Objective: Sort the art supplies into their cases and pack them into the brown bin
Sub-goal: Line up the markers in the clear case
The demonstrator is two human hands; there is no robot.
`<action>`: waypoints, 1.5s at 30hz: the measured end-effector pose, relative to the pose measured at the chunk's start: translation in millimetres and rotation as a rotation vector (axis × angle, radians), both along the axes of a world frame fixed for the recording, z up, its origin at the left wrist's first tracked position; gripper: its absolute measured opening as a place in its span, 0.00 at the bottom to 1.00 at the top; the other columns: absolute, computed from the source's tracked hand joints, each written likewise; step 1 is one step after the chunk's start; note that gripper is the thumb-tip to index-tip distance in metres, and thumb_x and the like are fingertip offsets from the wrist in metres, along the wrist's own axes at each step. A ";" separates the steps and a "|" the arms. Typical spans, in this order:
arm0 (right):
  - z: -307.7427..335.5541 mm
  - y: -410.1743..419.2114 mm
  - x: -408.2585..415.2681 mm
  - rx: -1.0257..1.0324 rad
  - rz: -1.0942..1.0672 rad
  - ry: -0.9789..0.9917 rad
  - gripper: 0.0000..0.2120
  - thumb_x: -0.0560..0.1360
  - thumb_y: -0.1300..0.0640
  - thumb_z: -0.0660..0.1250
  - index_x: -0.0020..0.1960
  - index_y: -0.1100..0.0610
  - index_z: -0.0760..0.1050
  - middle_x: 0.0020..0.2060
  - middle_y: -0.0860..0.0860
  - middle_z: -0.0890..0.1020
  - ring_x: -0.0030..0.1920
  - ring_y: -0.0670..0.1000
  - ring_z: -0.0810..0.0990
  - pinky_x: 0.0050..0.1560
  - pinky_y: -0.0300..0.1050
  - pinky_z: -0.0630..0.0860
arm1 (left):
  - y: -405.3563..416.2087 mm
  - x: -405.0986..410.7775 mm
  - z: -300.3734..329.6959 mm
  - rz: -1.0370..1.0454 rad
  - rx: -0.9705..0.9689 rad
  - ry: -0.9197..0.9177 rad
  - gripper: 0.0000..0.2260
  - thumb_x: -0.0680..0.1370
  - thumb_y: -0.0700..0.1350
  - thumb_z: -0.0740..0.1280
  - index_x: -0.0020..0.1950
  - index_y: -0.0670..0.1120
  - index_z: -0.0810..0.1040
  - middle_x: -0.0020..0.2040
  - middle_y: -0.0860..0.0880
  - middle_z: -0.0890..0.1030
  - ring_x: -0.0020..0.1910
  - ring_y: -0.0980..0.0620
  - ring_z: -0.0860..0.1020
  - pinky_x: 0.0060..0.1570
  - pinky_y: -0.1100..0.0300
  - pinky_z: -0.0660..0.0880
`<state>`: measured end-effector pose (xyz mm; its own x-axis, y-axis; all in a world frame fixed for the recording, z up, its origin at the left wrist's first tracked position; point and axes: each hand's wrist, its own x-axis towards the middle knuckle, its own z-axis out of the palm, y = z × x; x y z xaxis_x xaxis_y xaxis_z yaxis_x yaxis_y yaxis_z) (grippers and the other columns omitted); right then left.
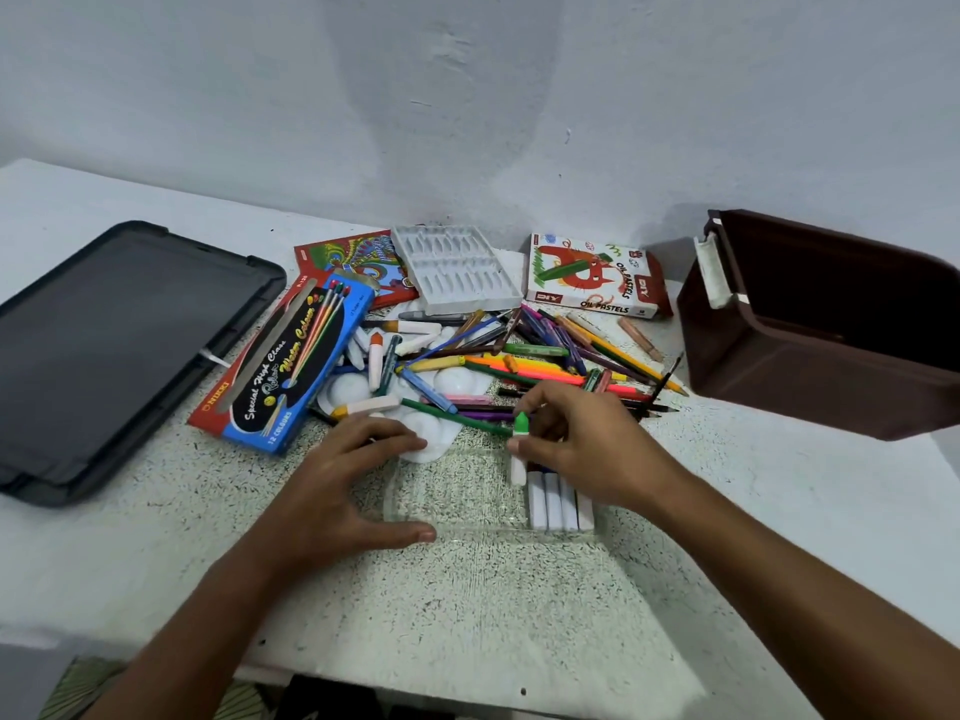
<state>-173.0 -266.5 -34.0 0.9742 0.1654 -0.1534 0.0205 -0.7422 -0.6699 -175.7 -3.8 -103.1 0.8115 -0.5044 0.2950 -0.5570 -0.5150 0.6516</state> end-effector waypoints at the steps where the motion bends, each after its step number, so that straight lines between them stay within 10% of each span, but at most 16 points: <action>1: -1.5 1.3 -2.5 -0.035 0.000 -0.012 0.12 0.72 0.50 0.73 0.52 0.48 0.75 0.39 0.45 0.81 0.38 0.45 0.81 0.39 0.41 0.79 | 0.0 -0.1 -0.3 0.003 0.002 0.006 0.33 0.62 0.65 0.75 0.62 0.51 0.78 0.60 0.57 0.74 0.65 0.60 0.69 0.63 0.75 0.62; 12: -14.7 3.8 -11.3 -0.186 0.035 -0.122 0.18 0.73 0.46 0.71 0.60 0.51 0.76 0.49 0.45 0.75 0.45 0.43 0.72 0.39 0.27 0.65 | -1.3 -1.2 1.3 0.012 0.008 0.000 0.33 0.62 0.66 0.74 0.61 0.48 0.79 0.58 0.55 0.75 0.63 0.63 0.69 0.62 0.75 0.62; 18: -21.1 -2.5 -15.7 -0.228 0.085 -0.155 0.21 0.71 0.42 0.71 0.61 0.49 0.76 0.53 0.42 0.74 0.56 0.45 0.69 0.52 0.40 0.68 | -1.8 -1.2 0.0 0.020 0.006 0.002 0.34 0.62 0.67 0.73 0.61 0.48 0.79 0.58 0.54 0.75 0.63 0.60 0.70 0.62 0.74 0.63; 45: -16.8 -8.2 -12.7 -0.206 0.145 -0.131 0.21 0.71 0.39 0.65 0.58 0.48 0.76 0.53 0.41 0.73 0.55 0.43 0.70 0.55 0.40 0.70 | 0.0 0.5 -2.8 -0.002 -0.019 -0.016 0.33 0.62 0.67 0.73 0.60 0.49 0.79 0.59 0.55 0.76 0.63 0.59 0.70 0.62 0.72 0.65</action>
<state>-185.7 -274.8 -50.8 0.9563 0.2832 -0.0728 0.2131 -0.8454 -0.4898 -175.1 -3.7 -105.9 0.8055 -0.5005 0.3174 -0.5684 -0.5011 0.6525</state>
